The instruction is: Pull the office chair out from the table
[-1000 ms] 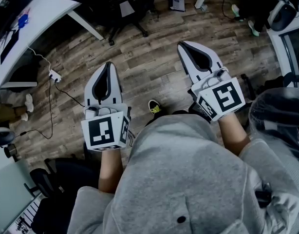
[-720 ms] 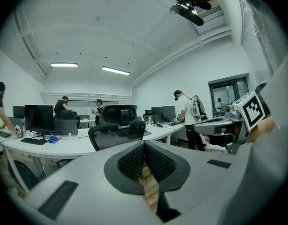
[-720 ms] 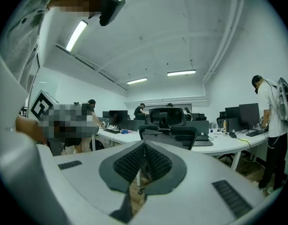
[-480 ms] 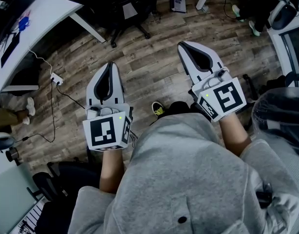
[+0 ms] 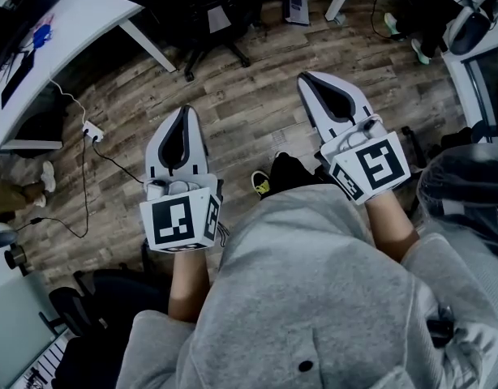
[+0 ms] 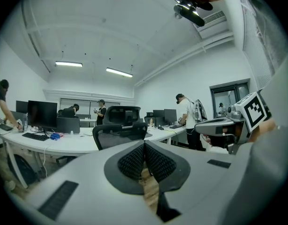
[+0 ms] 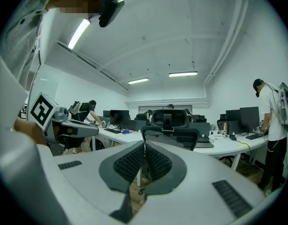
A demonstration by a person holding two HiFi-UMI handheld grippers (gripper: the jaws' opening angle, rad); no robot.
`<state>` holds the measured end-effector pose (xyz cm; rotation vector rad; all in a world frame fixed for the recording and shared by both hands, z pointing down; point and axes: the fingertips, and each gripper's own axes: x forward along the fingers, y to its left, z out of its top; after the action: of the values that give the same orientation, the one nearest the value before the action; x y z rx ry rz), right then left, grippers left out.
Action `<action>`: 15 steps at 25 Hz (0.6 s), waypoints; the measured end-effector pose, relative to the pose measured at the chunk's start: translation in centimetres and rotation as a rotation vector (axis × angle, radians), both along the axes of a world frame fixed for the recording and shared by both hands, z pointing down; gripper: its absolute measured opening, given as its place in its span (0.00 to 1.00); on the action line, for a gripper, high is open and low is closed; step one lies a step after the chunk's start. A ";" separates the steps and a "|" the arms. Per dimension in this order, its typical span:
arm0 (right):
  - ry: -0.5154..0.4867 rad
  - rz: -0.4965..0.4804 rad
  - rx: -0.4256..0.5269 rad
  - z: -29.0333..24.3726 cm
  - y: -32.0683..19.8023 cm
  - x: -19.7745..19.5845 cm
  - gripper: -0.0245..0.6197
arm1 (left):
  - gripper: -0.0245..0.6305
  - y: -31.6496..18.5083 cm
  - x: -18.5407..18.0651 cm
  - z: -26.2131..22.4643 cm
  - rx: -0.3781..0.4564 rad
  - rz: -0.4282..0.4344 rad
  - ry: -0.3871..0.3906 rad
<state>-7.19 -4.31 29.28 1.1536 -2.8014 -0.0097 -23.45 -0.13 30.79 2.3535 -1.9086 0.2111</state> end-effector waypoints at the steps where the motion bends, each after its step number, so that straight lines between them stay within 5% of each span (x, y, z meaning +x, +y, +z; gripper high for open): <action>1: 0.004 -0.004 0.003 -0.1 0.2 -0.2 0.08 | 0.05 0.2 -0.2 0.0 0.001 -0.004 0.004; 15: 0.033 -0.009 0.029 -0.3 1.6 -0.3 0.08 | 0.05 1.5 -0.3 -0.4 0.022 -0.013 0.022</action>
<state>-7.50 -2.73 28.95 1.1357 -2.7865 -0.0696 -23.80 1.37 30.41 2.3467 -1.9256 0.1636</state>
